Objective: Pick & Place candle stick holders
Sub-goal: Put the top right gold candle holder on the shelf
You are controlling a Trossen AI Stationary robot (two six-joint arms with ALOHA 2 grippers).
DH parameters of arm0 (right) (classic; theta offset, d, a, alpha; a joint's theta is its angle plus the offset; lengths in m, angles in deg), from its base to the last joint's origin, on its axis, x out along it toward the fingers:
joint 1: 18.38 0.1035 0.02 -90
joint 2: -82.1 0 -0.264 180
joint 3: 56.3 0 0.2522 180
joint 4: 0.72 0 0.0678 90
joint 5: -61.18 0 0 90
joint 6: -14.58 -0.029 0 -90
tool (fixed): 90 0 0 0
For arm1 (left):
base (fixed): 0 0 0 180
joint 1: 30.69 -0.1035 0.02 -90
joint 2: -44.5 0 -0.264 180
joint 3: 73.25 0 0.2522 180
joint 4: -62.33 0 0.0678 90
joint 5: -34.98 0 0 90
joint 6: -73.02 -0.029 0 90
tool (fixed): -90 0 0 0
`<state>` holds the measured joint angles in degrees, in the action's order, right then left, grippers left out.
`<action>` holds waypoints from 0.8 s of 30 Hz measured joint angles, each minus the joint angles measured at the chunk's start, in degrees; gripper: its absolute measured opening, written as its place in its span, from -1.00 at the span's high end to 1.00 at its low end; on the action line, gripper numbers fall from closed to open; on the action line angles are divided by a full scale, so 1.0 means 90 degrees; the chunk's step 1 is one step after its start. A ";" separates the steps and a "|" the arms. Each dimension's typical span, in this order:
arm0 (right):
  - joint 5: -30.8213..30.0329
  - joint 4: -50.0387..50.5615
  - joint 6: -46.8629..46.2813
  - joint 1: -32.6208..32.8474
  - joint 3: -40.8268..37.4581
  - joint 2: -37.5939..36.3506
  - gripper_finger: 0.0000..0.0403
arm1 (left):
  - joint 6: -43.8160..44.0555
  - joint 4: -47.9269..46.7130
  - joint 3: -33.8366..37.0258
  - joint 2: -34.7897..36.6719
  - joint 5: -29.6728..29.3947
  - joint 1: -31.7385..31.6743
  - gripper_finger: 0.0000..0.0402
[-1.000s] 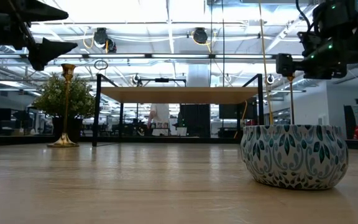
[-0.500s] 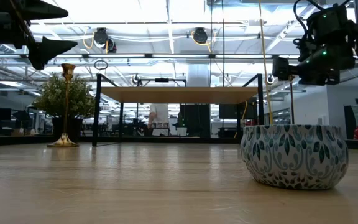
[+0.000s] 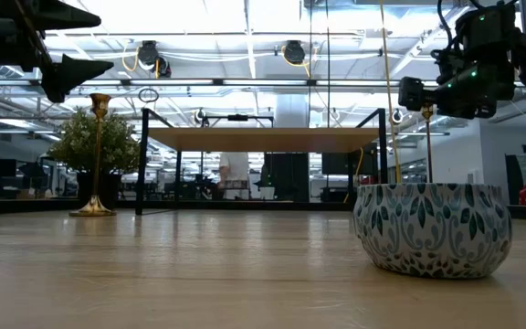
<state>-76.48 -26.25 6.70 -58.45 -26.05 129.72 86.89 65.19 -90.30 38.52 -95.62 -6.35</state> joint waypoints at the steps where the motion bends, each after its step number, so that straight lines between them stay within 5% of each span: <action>1: 0.0000 0.0000 0.0002 0.0000 0.0000 0.0000 -0.55 | -0.0003 0.0000 0.0000 -0.0001 0.0000 0.0001 -0.82; 24: 0.0308 -0.0277 0.0338 0.0002 0.0000 0.0000 -0.26 | 0.0012 -0.0001 0.0000 0.0000 -0.0003 0.0002 -0.82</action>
<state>-73.70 -28.74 9.74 -58.43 -26.05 129.72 87.00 65.19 -90.30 38.52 -95.64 -6.33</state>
